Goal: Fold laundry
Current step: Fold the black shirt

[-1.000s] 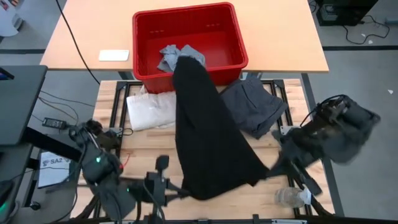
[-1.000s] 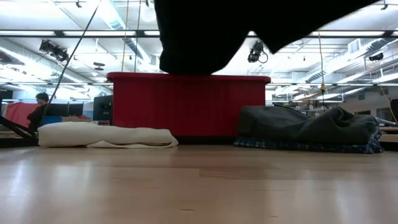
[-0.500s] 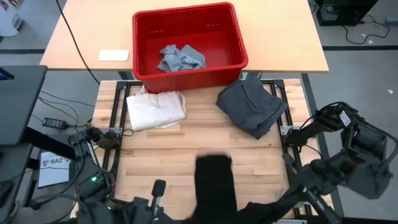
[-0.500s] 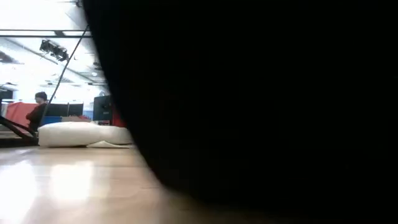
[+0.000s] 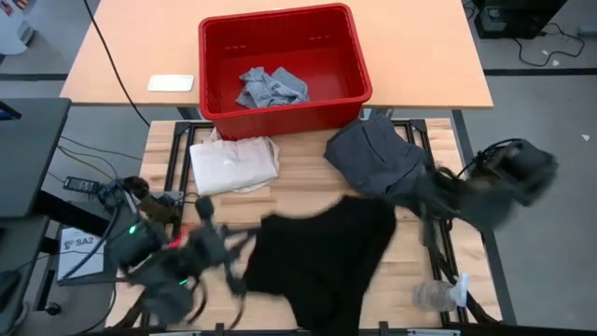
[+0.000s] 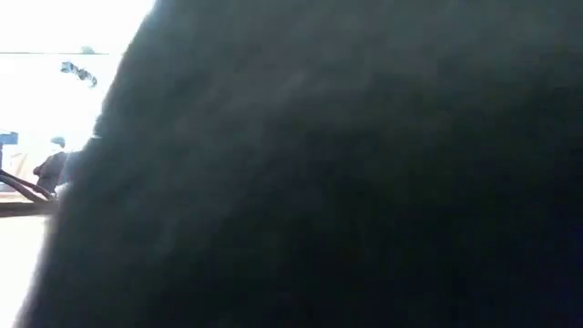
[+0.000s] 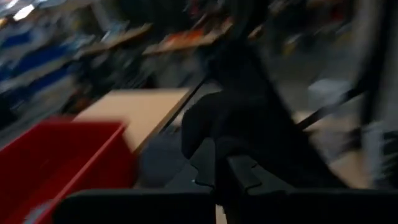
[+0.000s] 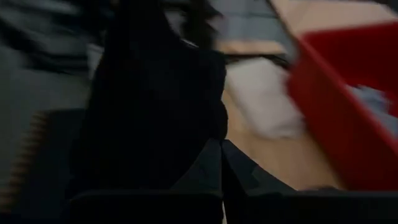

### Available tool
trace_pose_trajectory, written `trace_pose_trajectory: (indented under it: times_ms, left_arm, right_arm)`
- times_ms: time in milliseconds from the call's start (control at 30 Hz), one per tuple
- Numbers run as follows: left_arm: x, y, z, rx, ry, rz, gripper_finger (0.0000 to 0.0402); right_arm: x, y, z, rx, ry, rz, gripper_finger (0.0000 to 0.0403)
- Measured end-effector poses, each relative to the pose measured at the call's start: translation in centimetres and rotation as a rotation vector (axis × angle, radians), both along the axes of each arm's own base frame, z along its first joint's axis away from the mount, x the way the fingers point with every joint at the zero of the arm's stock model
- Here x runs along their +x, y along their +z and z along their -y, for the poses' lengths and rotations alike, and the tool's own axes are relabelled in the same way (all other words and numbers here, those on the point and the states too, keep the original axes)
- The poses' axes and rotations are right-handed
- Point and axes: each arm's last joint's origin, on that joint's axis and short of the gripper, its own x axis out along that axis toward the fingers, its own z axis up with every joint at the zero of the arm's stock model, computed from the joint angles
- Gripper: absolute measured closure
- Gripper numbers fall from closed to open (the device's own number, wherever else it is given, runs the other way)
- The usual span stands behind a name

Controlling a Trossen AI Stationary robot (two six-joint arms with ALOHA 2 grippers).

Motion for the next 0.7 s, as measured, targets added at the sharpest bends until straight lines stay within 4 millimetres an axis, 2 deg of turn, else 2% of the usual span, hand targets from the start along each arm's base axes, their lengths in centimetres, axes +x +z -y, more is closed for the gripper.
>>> trace_pose_trajectory:
  times_ms: [133, 300, 467, 633, 700]
  left_arm:
    - [0.5, -2.1, -4.9, -0.090, 0.159, -0.159, 0.0395]
    - [4.0, -4.9, -9.5, -0.156, 0.208, -0.394, 0.0395]
    - [5.8, -8.6, -14.1, -0.208, 0.355, -0.583, 0.0393]
    - [6.9, -11.9, -18.6, -0.240, 0.498, -0.713, 0.0392]
    - [7.4, -13.4, -20.3, -0.265, 0.506, -0.760, 0.0391]
  right_arm:
    - [3.0, -1.3, 3.7, -0.093, -0.096, -0.102, 0.0403]
    - [7.8, -4.1, 8.5, -0.061, -0.084, -0.191, 0.0403]
    - [11.4, -8.8, 14.2, 0.012, -0.137, -0.259, 0.0403]
    - [12.9, -14.1, 18.9, 0.100, -0.157, -0.294, 0.0403]
    - [13.2, -16.0, 20.5, 0.144, -0.163, -0.287, 0.0403]
